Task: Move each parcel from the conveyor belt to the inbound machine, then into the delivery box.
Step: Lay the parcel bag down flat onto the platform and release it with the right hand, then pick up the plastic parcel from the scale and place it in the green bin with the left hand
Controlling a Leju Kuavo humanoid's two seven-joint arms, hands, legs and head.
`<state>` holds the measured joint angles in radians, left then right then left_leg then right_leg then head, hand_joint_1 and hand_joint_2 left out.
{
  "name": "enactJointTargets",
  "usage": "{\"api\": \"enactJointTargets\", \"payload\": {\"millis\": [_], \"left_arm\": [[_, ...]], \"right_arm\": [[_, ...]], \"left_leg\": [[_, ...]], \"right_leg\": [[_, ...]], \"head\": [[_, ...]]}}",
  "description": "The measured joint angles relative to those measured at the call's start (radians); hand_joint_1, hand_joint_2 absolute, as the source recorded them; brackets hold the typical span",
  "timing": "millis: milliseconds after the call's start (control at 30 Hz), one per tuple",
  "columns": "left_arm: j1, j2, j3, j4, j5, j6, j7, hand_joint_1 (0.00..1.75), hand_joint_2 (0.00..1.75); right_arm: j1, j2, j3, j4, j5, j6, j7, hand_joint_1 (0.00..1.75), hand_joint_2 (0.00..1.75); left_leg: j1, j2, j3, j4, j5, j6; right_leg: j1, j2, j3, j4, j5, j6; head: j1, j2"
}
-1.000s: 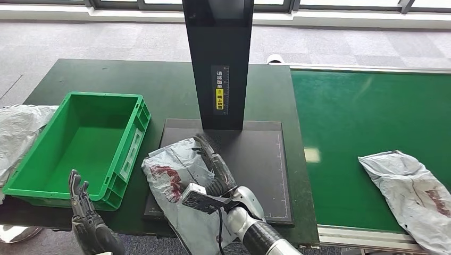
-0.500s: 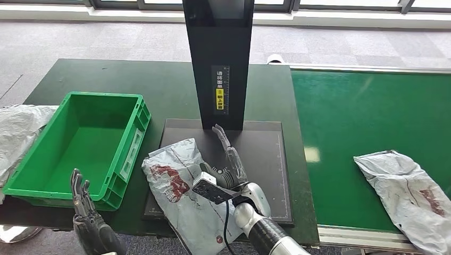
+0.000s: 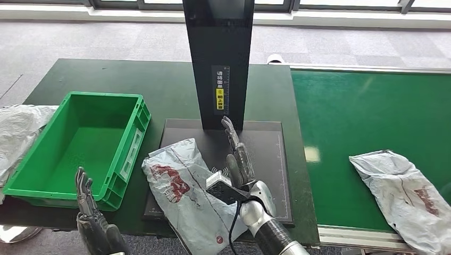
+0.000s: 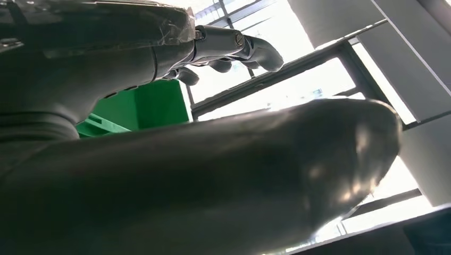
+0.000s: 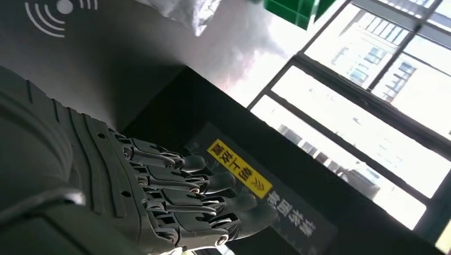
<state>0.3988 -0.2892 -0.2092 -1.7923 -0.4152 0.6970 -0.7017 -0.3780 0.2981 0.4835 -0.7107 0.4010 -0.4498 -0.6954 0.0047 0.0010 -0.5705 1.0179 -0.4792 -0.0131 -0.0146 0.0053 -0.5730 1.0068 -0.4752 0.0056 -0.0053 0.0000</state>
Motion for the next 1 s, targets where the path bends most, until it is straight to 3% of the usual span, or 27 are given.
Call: {"api": "enactJointTargets", "payload": {"millis": [200, 400, 533, 633, 700, 900, 1000], "left_arm": [[-0.045, 0.007, 0.006, 0.109, -0.096, -0.001, 0.002, 0.00, 0.00], [-0.065, 0.011, 0.006, 0.166, -0.107, -0.001, 0.001, 0.00, 0.00], [-0.075, 0.013, 0.006, 0.193, -0.144, -0.001, 0.000, 0.00, 1.75], [-0.097, 0.017, 0.007, 0.248, -0.282, -0.001, 0.018, 0.00, 1.75], [-0.111, 0.022, 0.009, 0.284, -0.395, -0.001, 0.079, 0.00, 1.75], [-0.162, 0.076, -0.078, 0.327, -0.560, -0.045, 0.462, 0.00, 1.75], [-0.194, 0.105, -0.136, 0.342, -0.607, -0.101, 0.544, 0.00, 1.75]], "right_arm": [[0.072, -0.043, -0.027, -0.212, -0.067, 0.036, -0.006, 0.00, 0.00], [0.107, -0.066, -0.037, -0.311, -0.070, 0.037, -0.006, 0.00, 0.00], [0.123, -0.072, -0.042, -0.346, -0.052, 0.038, -0.005, 0.00, 0.00], [0.160, -0.074, -0.058, -0.417, -0.014, 0.048, -0.003, 0.00, 0.00], [0.201, -0.077, -0.069, -0.494, 0.010, 0.061, 0.012, 0.00, 0.00], [0.324, -0.086, -0.130, -0.713, 0.057, 0.091, 0.052, 0.00, 0.00], [0.367, -0.088, -0.158, -0.788, 0.071, 0.102, 0.056, 0.00, 0.00]], "left_leg": [[-0.001, 0.000, 0.000, 0.000, 0.000, 0.000], [-0.001, 0.001, 0.000, 0.000, 0.000, 0.000], [-0.001, 0.000, 0.000, 0.000, 0.000, 0.000], [-0.001, -0.001, 0.000, 0.000, 0.000, 0.000], [-0.001, -0.001, 0.000, 0.000, 0.000, 0.000], [-0.001, -0.001, -0.001, 0.000, -0.001, 0.001], [-0.001, 0.000, 0.000, 0.000, -0.001, 0.001]], "right_leg": [[-0.001, 0.000, 0.000, 0.000, 0.000, 0.000], [0.000, 0.000, 0.000, 0.000, 0.000, 0.000], [0.000, 0.000, 0.000, 0.000, 0.000, 0.000], [0.000, -0.001, 0.000, 0.000, 0.000, 0.000], [0.000, -0.001, 0.000, 0.000, 0.000, 0.000], [-0.001, -0.001, 0.000, 0.000, 0.000, 0.000], [-0.001, -0.001, 0.000, 0.000, 0.000, 0.000]], "head": [[0.000, 0.000], [0.000, 0.000], [0.000, 0.000], [0.000, 0.000], [0.000, 0.000], [0.000, 0.000], [0.000, 0.000]]}}
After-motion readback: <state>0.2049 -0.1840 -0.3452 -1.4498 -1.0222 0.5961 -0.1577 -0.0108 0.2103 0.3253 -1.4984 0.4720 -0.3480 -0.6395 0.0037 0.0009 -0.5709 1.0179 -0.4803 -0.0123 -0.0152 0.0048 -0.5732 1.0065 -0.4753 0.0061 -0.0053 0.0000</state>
